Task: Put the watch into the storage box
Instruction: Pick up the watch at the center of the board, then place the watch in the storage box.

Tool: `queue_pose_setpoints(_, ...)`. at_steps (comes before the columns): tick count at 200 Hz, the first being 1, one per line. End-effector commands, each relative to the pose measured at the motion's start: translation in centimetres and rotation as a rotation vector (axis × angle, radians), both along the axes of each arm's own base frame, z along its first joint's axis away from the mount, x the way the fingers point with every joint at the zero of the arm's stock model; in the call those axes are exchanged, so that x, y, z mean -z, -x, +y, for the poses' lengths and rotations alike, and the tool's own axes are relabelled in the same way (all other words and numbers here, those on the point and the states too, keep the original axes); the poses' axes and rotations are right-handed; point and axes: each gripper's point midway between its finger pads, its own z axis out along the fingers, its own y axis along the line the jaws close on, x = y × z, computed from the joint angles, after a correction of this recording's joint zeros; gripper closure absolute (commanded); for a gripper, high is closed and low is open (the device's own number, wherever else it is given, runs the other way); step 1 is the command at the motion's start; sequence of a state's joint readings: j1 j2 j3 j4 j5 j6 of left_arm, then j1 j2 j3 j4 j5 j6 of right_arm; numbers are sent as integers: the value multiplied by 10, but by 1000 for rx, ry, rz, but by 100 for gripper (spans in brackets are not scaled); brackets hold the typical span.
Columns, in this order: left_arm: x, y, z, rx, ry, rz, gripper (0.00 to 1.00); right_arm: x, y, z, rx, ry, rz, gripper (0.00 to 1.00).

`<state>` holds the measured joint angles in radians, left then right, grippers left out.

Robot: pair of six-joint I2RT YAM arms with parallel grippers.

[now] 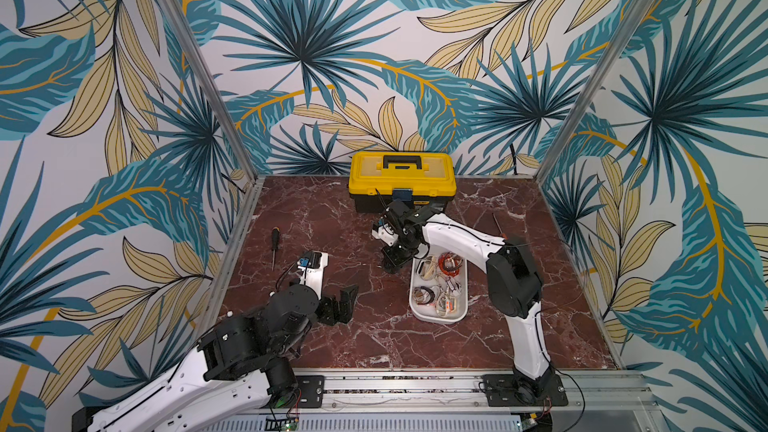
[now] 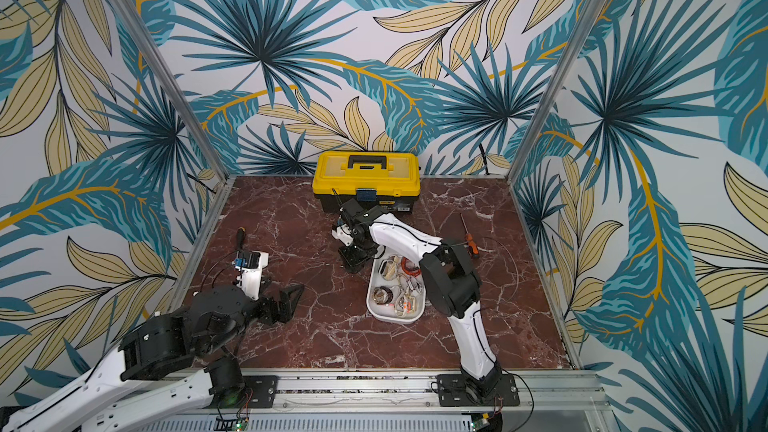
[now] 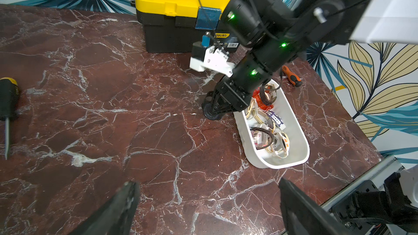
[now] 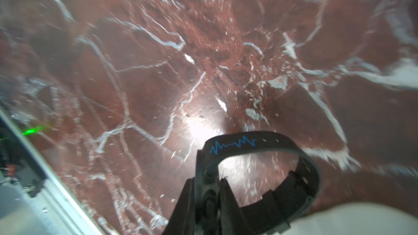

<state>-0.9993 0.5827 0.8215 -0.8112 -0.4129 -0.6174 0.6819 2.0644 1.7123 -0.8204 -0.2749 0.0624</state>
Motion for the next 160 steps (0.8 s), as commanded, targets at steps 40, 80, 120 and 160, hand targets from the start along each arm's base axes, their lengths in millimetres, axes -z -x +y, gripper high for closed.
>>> queue_pose_setpoints(40,14,-4,2,-21,-32,3,0,-94,10,-25,315,-219,-144,84)
queue_pose_setpoints(80,14,-4,1,-15,-32,-1,0,-94,32,-70,476,-210,-171,84)
queue_pose_setpoints(120,16,-5,-2,-10,-25,4,0,-71,39,-92,560,-200,-151,85)
queue_pose_setpoints(160,20,-4,-2,-9,-28,17,0,-46,33,-98,575,-139,-121,86)
